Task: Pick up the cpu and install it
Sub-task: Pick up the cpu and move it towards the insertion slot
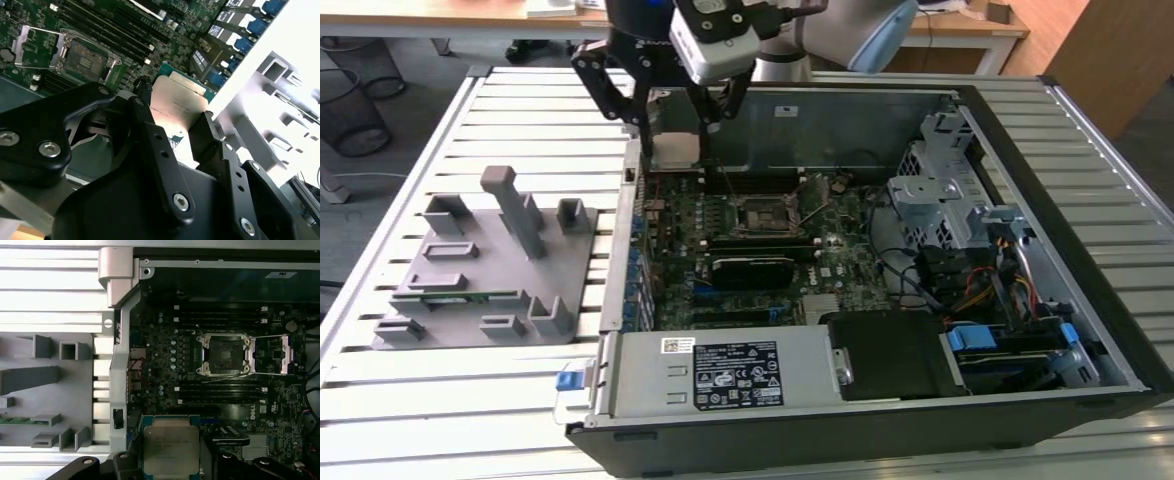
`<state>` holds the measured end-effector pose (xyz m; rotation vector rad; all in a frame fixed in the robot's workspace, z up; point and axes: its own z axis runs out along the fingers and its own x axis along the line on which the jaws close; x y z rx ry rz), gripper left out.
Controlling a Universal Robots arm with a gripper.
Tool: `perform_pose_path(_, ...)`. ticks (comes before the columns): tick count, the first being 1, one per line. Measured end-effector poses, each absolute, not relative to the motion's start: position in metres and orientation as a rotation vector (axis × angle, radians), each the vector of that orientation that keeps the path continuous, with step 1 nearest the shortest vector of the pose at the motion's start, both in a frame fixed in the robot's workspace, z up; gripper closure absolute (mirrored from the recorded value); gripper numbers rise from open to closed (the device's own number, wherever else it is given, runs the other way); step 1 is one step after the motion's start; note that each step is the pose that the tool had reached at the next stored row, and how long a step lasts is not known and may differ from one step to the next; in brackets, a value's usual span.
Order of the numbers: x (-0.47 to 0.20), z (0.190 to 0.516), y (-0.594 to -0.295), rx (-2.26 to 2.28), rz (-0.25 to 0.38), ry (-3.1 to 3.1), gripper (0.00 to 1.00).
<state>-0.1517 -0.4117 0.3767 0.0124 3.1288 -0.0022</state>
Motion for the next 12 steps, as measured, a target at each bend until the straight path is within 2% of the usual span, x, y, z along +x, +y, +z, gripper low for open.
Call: perform_pose_path(12,-0.113,0.376,-0.412,0.014,-0.002,3.129,0.46)
